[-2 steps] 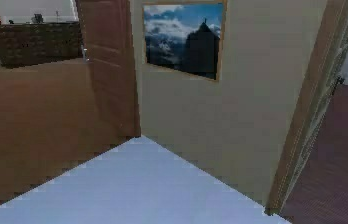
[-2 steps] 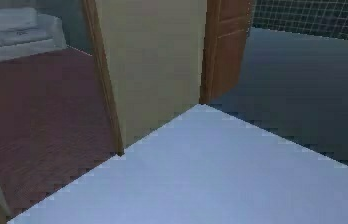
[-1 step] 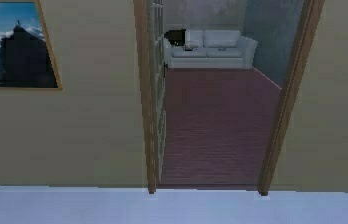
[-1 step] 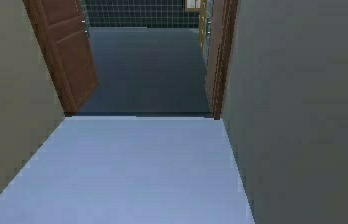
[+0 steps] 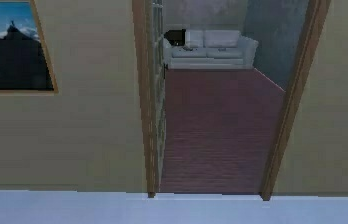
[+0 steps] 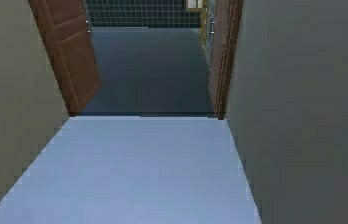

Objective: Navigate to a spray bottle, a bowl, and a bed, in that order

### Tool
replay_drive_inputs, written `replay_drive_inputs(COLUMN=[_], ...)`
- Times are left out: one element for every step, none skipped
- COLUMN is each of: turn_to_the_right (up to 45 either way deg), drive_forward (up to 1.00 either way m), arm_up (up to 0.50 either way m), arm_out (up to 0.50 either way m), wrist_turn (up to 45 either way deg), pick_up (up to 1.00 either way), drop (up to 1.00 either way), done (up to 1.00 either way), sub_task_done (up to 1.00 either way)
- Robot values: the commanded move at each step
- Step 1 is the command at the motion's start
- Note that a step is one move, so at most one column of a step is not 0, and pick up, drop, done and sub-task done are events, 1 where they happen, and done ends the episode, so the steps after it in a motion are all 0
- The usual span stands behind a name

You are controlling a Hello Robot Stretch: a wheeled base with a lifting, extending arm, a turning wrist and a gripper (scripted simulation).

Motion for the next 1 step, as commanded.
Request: replay_drive_inputs(turn_to_the_right=[-45.0], drive_forward=[0.0], arm_up=[0.0], arm_out=[0.0], wrist_turn=[0.0], pick_up=[0.0], drop=[0.0], done=[0.0], sub_task_done=[0.0])
